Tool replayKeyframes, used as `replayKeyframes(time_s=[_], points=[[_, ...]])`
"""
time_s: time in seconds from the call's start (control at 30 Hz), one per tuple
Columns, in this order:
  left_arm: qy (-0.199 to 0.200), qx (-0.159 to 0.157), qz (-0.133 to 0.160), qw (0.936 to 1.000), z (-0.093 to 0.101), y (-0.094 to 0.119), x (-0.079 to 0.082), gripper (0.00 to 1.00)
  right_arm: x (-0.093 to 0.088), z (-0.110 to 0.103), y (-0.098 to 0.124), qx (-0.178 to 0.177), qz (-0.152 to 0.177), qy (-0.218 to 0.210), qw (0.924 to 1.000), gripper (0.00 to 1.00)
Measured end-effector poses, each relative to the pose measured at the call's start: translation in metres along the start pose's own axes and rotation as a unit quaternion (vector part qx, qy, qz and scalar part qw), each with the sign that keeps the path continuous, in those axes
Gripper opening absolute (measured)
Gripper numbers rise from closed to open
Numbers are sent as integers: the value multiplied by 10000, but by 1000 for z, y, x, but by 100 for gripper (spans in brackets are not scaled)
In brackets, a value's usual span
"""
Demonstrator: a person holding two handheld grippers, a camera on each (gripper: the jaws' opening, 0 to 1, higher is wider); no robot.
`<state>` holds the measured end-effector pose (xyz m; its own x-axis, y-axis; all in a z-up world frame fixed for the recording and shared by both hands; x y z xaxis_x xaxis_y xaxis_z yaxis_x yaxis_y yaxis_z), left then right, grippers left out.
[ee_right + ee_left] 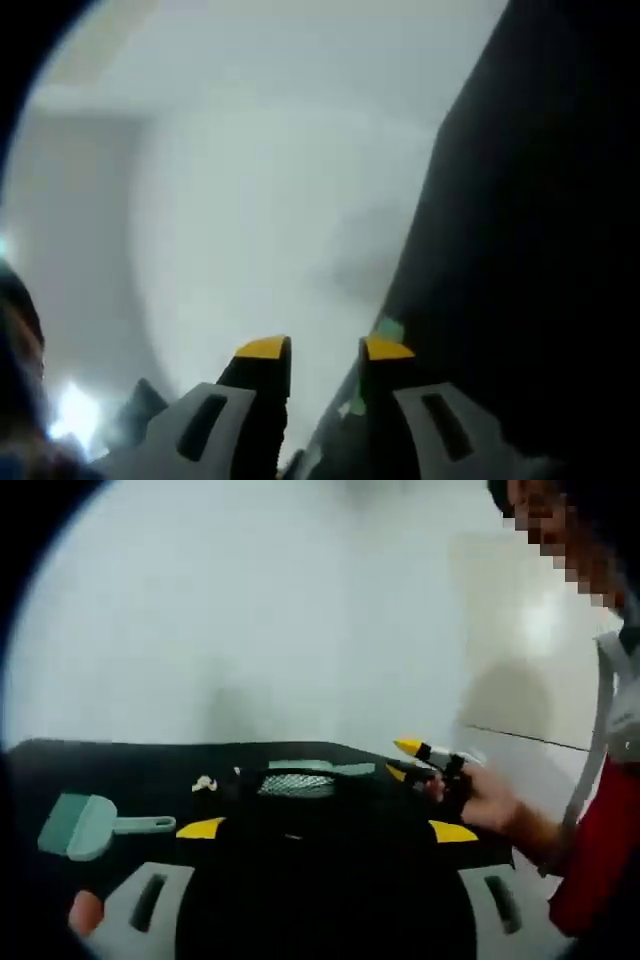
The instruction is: Pick up the broom and sweep the trash on the tabletop into the dustpan.
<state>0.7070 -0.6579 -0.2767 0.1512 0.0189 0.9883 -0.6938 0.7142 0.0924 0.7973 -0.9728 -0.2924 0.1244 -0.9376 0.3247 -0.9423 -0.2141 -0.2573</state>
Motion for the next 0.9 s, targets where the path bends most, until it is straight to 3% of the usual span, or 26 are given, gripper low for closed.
replayKeyframes(time_s=[0.07, 0.13, 0.17, 0.2, 0.23, 0.27, 0.3, 0.33, 0.37, 0.4, 0.47, 0.53, 0.6, 0.63, 0.67, 0.7, 0.77, 0.8, 0.83, 0.87, 0.9], points=[[-167, 57, 356, 9992, -10, 17, 30, 74, 0, 0, 0, -11, 0, 12, 10000, 29], [-608, 203, 766, 9950, -39, 34, 67, 65, 0, 1, -1, -38, -7, 39, 10000, 28], [-1125, 362, 900, 9889, -61, 40, 83, 58, 0, 1, -1, -49, -9, 42, 10000, 28], [-1846, 614, 843, 9773, -87, 40, 88, 47, 0, 1, -1, -50, -6, 29, 10000, 28], [-2396, 878, 400, 9661, -117, 35, 83, 42, 0, 1, -1, -50, -3, 16, 10000, 28], [-2412, 1215, -629, 9608, -156, 22, 58, 44, 0, 1, 0, -52, 3, 2, 10000, 28], [-2428, 1354, -1237, 9526, -179, 13, 41, 51, 1, 1, 0, -52, 3, -9, 10000, 28], [-2401, 1379, -1602, 9475, -190, 8, 30, 55, 0, 2, 0, -41, -5, -18, 10000, 28], [-2382, 1228, -1900, 9445, -196, -3, 18, 53, 0, 1, 0, -23, -13, -25, 10000, 28], [-2436, 1028, -1935, 9448, -195, -13, 10, 45, 0, 0, 2, 1, -15, -44, 10000, 28], [-2603, 984, -2249, 9338, -192, -23, -2, 36, 2, 0, 3, 46, 24, -125, 9999, 28], [-3254, 887, -2392, 9105, -184, -32, -8, 33, 3, -1, 3, 66, 80, -207, 9997, 28], [-3641, 806, -2540, 8924, -178, -39, -16, 42, 2, -1, 2, 37, 95, -208, 9997, 28], [-3893, 702, -2696, 8780, -175, -41, -22, 48, 2, -1, 2, 18, 88, -187, 9998, 28], [-4083, 704, -2699, 8692, -174, -43, -23, 47, 2, -1, 1, 7, 81, -172, 9998, 28], [-4171, 655, -2634, 8674, -172, -45, -20, 39, 2, -1, 1, 4, 78, -165, 9998, 28], [-4490, 726, -2842, 8440, -176, -45, -21, 30, 2, -1, 2, 31, 84, -186, 9998, 28], [-4687, 714, -2940, 8300, -178, -48, -22, 32, 3, -1, 2, 47, 88, -212, 9997, 28], [-4822, 595, -2971, 8220, -178, -51, -26, 34, 3, -1, 2, 51, 93, -223, 9997, 28], [-4766, 595, -2903, 8277, -176, -52, -25, 32, 3, -1, 1, 47, 95, -219, 9997, 28], [-4674, 409, -3036, 8292, -175, -52, -29, 28, 3, -1, 1, 43, 93, -212, 9997, 28]])
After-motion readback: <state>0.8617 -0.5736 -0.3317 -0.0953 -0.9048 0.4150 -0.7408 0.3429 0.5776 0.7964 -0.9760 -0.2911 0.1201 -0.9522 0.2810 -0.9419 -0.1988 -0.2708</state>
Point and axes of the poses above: the point that each gripper's makers call its tool centre point, and the gripper's own axes: y roughly backward along the fingers, z roughly to its right, x roughly out of its top, the point moved 3 cm from there along y, roughly backward along the fingers
